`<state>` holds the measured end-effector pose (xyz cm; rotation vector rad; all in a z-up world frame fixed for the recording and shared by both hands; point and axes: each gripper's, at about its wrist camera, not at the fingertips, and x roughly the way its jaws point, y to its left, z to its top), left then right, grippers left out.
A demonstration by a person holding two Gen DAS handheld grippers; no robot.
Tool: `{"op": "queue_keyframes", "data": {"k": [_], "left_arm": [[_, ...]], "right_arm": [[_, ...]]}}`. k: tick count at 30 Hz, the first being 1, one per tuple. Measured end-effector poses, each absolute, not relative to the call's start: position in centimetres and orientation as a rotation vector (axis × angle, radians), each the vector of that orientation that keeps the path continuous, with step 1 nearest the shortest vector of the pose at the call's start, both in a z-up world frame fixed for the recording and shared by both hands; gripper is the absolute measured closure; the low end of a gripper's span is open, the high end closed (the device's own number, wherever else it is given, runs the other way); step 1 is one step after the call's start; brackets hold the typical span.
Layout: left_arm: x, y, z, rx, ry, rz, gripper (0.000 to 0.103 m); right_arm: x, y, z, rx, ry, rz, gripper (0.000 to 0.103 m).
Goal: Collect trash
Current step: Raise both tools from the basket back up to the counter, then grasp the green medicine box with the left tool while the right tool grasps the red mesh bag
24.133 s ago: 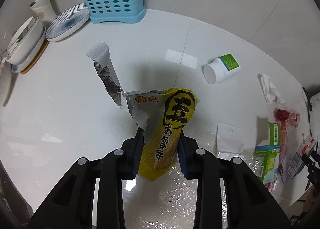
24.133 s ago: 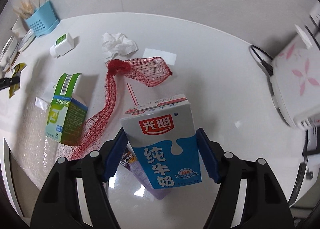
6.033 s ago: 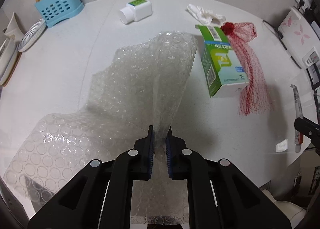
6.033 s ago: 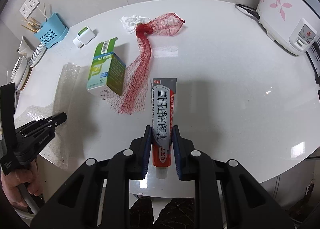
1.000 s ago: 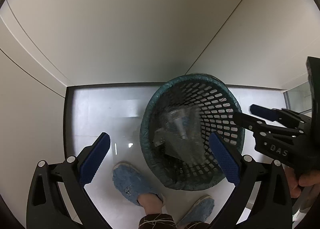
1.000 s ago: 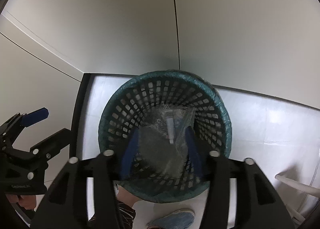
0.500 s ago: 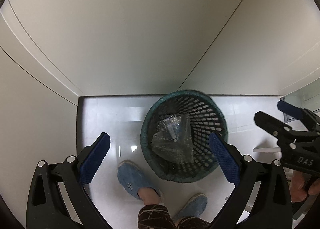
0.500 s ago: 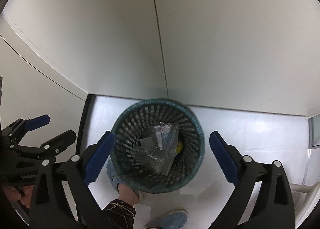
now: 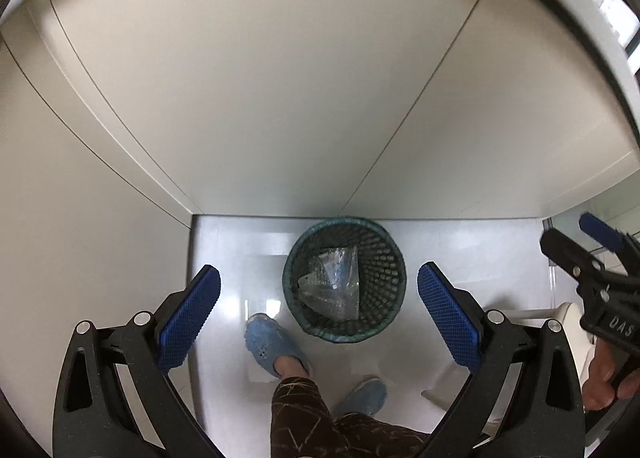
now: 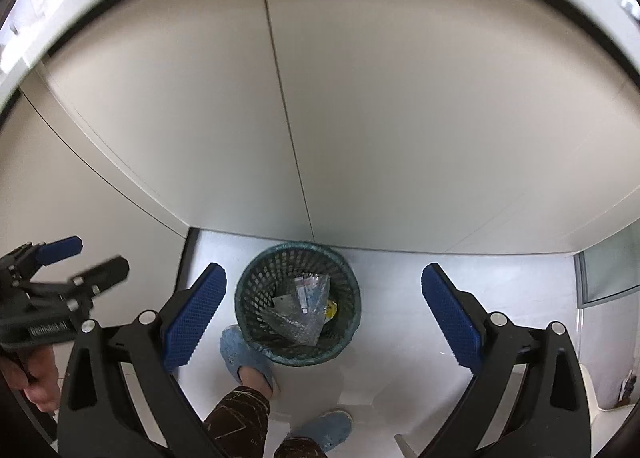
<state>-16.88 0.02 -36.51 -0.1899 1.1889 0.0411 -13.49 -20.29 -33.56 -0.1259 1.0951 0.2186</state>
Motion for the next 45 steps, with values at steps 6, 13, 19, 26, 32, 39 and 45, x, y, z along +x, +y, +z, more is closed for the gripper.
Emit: {"op": "queue_keyframes", "data": {"k": [6,13,19,26,32,39,45], "left_arm": [[-16.2,-0.4,-28.5,-0.177,1.107,0.039,0.006],[-14.4,-0.6,-21.1,-0.158,1.057,0.024,0.006],[-12.6,-0.1,-15.6,-0.158,1.037,0.018,0.006],[-8.8,1.6,-9.7,-0.158,0.988,-0.024,0.006],[-4.5,3.7,-6.7,-0.139,0.953,-0.062,0.006],[-0.6,6.0,-5.9,-0.104,0.985,-0.073,0.006],[1.8,6.9,-4.9,-0.100,0.984,-0.056,0.006]], "right_arm": [[-13.4,-21.4,-27.2,-0.109,1.052,0.204,0.009],[-11.4,-22.0,-19.2,-0.094,0.969,0.183,0.009],[-8.7,-22.1,-12.5,-0.075,0.925,0.148,0.009],[-4.9,-20.6,-6.8,-0.095,0.879,0.130,0.009],[-1.3,-19.2,-3.9,-0.083,0.849,0.089,0.009],[2.3,-17.8,-2.4,-0.042,0.838,0.036,0.009],[5.0,-16.4,-1.8,-0.091,0.851,0.058,0.009]]}}
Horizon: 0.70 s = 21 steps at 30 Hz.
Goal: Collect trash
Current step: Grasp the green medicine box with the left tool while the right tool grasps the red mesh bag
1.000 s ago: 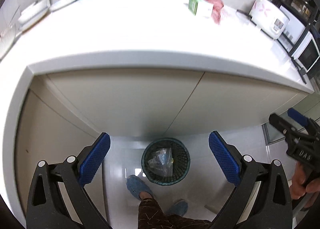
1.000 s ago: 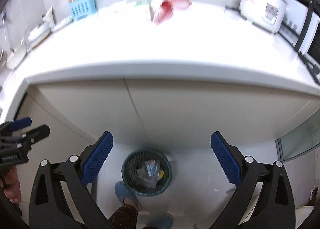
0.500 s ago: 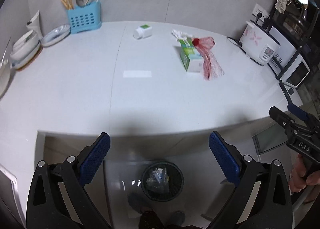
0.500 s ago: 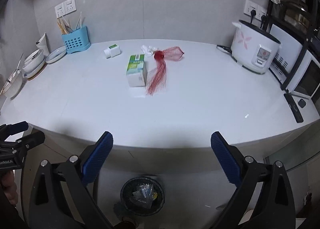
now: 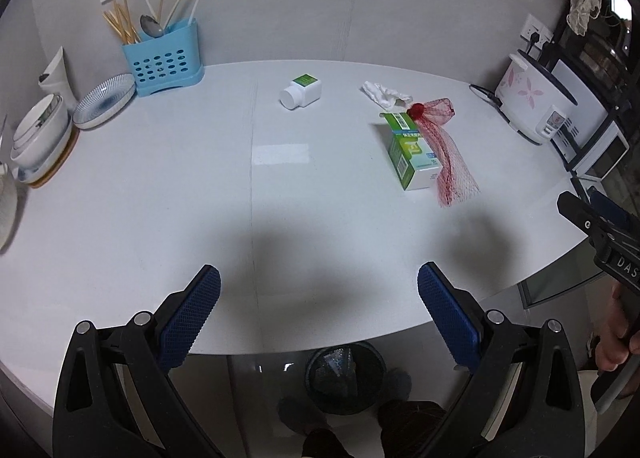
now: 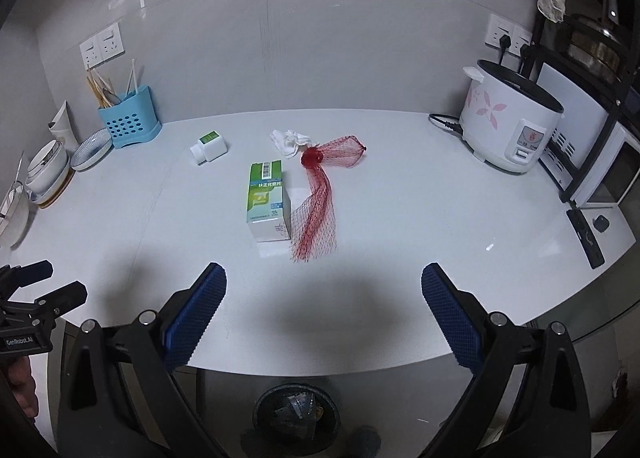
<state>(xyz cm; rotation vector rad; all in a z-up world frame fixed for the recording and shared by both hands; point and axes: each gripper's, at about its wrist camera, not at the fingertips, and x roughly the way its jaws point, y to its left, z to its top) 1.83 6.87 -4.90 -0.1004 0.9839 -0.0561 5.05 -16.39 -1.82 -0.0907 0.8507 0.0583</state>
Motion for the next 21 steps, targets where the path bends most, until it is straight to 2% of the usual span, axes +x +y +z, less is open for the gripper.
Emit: {"op": "queue_keyframes", "data": {"k": [14,21], "left_arm": [[8.8,4.8,-5.1,-0.195,1.001,0.095,0.006],[12.6,2.2,-6.5,-0.235,1.025,0.192,0.006]], "right_arm": [[18.2,-15.6,-2.4,-0.272,0.862,0.328,0.009],[26.6,-16.2,-4.9,-0.384,0.901,0.471,0.009]]}}
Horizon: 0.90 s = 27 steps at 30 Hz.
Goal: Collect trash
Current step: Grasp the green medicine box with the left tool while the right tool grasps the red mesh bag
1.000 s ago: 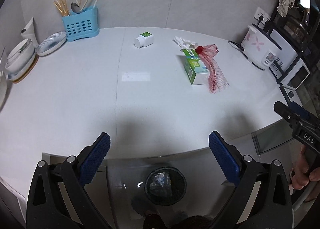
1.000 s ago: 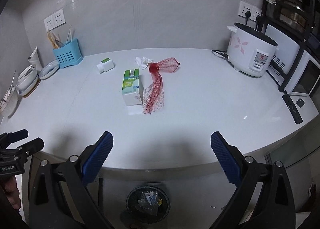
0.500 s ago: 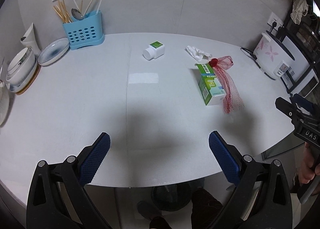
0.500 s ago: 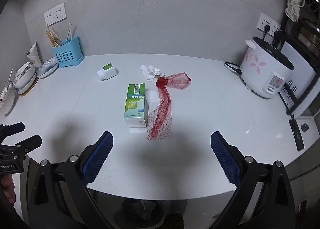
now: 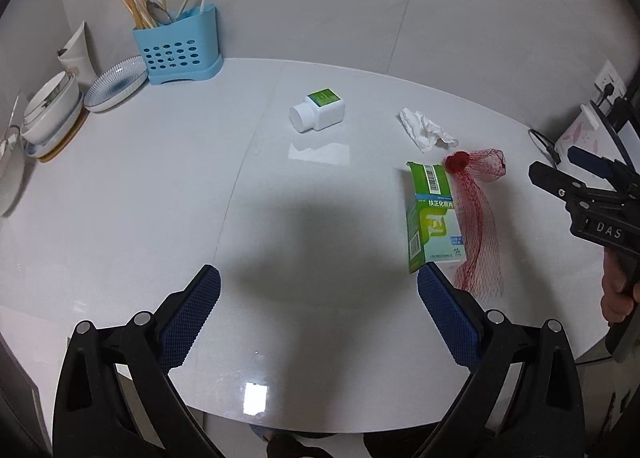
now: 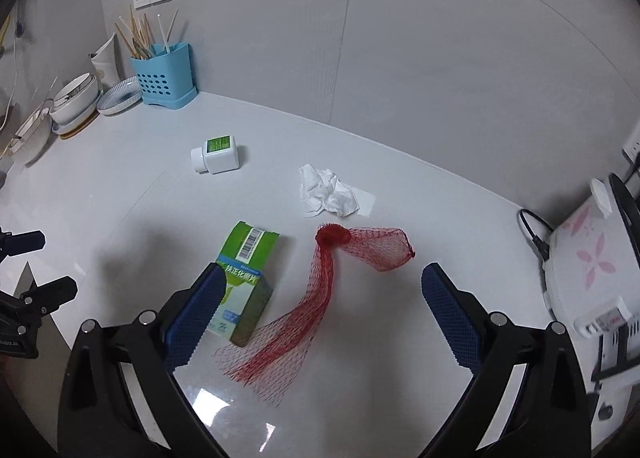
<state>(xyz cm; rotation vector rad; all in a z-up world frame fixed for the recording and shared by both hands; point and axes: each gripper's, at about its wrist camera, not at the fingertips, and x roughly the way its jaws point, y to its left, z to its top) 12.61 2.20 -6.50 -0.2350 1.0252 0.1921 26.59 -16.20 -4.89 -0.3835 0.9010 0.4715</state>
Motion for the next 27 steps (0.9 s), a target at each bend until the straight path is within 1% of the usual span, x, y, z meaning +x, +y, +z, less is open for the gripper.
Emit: {"op": "queue_keyframes", "data": {"k": [7,15,18,20,21,22,23,24,25,26,27], "left_arm": [[14.9,0.6,-7.4,-0.291,1.051,0.266,0.006],[17.1,-0.4,-7.7,-0.285,1.075,0.309,0.006],[18.0,-0.9,-7.8,-0.273,1.084,0.314,0.006],[18.6,-1.2,-8.0,-0.273,1.089,0.312,0.006],[18.7,-1.3,-8.0,-0.273,1.092,0.311,0.006],[19.1,-1.6,-8.1,-0.272,1.097,0.309,0.006],[19.3,-1.7,-8.2,-0.270,1.099,0.306,0.006],[19.5,-2.0,-8.3,-0.267,1.102,0.304,0.006],[19.8,-2.2,-8.4,-0.264,1.107,0.300,0.006],[20.1,-2.5,-8.5,-0.261,1.112,0.298,0.006],[20.4,-2.7,-8.6,-0.260,1.118,0.294,0.006]], "right_arm": [[32.8,-14.8,-10.3,-0.525,1.014,0.580,0.009],[36.0,-14.7,-14.6,-0.523,1.120,0.614,0.010],[36.3,-14.7,-15.3,-0.520,1.142,0.633,0.024],[36.7,-14.9,-15.6,-0.503,1.165,0.649,0.030],[36.7,-14.9,-15.7,-0.500,1.173,0.653,0.038],[36.7,-14.9,-15.9,-0.499,1.183,0.656,0.042],[36.7,-14.9,-16.1,-0.498,1.199,0.657,0.052],[36.7,-14.9,-16.3,-0.500,1.212,0.656,0.064],[36.7,-15.0,-16.5,-0.504,1.229,0.654,0.071],[36.6,-15.1,-16.8,-0.508,1.245,0.654,0.083],[36.4,-15.2,-16.9,-0.508,1.254,0.652,0.091]]}}
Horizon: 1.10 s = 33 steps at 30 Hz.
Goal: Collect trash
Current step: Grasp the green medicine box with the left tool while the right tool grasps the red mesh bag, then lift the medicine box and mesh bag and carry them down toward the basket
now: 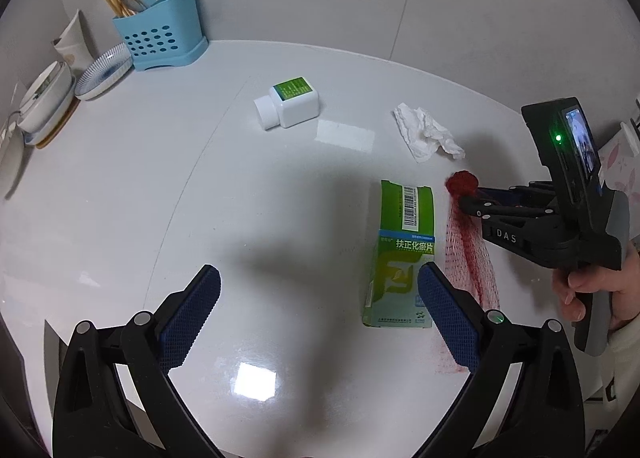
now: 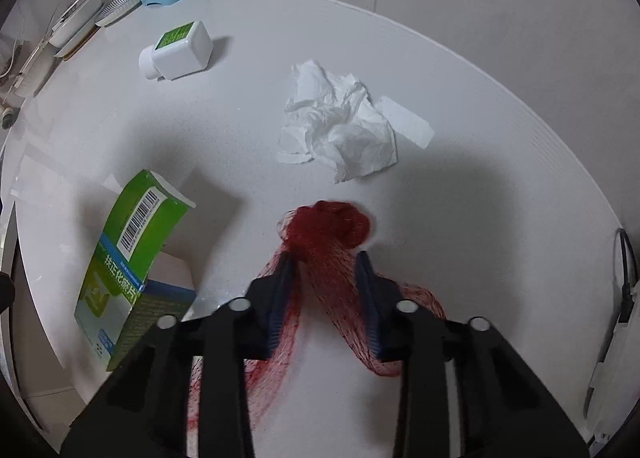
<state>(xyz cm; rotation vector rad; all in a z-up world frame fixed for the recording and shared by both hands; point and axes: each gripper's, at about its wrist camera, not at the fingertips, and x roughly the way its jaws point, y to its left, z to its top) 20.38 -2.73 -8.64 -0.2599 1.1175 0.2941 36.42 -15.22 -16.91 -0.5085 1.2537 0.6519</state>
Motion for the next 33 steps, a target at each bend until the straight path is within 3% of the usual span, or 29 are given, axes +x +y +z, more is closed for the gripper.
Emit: {"op": "queue_keyframes", "data": {"k": [3,21,23,26,28,33], "left_arm": [[21.3,-3.8,-9.1,-0.250,1.132,0.279,0.006],[26.0,-8.4,-15.3,-0.200,1.270,0.220,0.008],[26.2,-8.6,-15.7,-0.199,1.283,0.218,0.015],[26.1,-8.7,-16.2,-0.202,1.313,0.221,0.034],[26.0,-8.7,-16.6,-0.206,1.337,0.228,0.054],[24.7,-8.6,-15.6,-0.189,1.287,0.231,0.057]], "right_arm": [[36.2,-16.1,-16.8,-0.495,1.257,0.636,0.100],[35.2,-26.2,-11.0,-0.313,1.198,0.547,0.101],[35.2,-26.8,-10.9,-0.297,1.197,0.536,0.101],[35.0,-27.9,-10.5,-0.259,1.197,0.527,0.101],[34.9,-28.3,-10.3,-0.245,1.195,0.521,0.101],[33.7,-29.5,-9.5,-0.210,1.181,0.478,0.101]]}}
